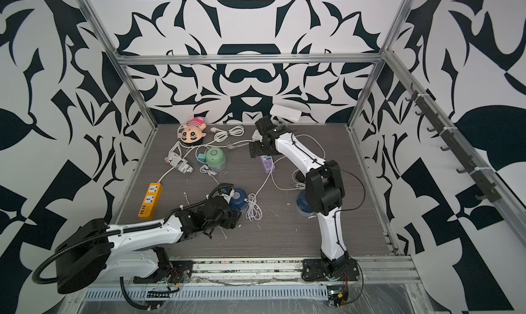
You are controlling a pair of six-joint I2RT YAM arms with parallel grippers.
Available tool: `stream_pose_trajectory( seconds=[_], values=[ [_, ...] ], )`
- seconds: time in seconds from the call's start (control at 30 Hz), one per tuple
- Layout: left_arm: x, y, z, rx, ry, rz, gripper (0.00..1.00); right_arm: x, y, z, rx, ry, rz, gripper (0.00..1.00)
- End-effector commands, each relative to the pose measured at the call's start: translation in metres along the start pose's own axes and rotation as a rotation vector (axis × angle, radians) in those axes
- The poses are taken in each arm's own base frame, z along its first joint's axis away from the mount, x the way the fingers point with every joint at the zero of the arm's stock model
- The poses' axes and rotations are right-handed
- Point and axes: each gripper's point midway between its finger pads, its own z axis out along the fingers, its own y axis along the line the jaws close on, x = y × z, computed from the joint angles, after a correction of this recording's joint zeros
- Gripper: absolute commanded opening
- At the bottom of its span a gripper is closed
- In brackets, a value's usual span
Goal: Charge the cordless meat grinders
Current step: Move the cordless meat grinder to the center of the board.
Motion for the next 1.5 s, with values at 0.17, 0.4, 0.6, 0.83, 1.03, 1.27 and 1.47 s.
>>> stream_pose_trajectory(
  seconds=[0.17, 0.4, 0.6, 0.83, 1.03, 1.27, 1.47],
  values=[
    [-0.035, -0.019, 0.023, -0.004, -0.041, 0.084, 0.74, -0.014, -0.015, -0.073, 0.072, -0.097, 0.02, 1.0],
    [-0.066, -0.036, 0.047, 0.032, -0.059, 0.083, 0.73, -0.007, -0.056, -0.134, 0.249, -0.221, 0.099, 1.0],
    [-0.089, -0.063, 0.067, 0.088, -0.052, 0.119, 0.73, 0.009, -0.085, -0.184, 0.285, -0.316, 0.148, 1.0],
    [-0.107, -0.087, 0.081, 0.164, -0.06, 0.11, 0.74, 0.03, -0.104, -0.212, 0.239, -0.335, 0.15, 1.0],
    [-0.104, -0.08, 0.059, 0.136, -0.016, 0.117, 0.83, 0.041, -0.101, -0.218, 0.193, -0.353, 0.135, 1.0],
    [-0.109, -0.053, 0.002, 0.055, -0.065, 0.004, 0.99, 0.041, -0.098, -0.219, 0.155, -0.402, 0.156, 0.99],
    [-0.137, -0.033, -0.073, 0.056, -0.305, -0.032, 0.99, 0.039, -0.088, -0.21, 0.1, -0.379, 0.16, 0.96]
  ],
)
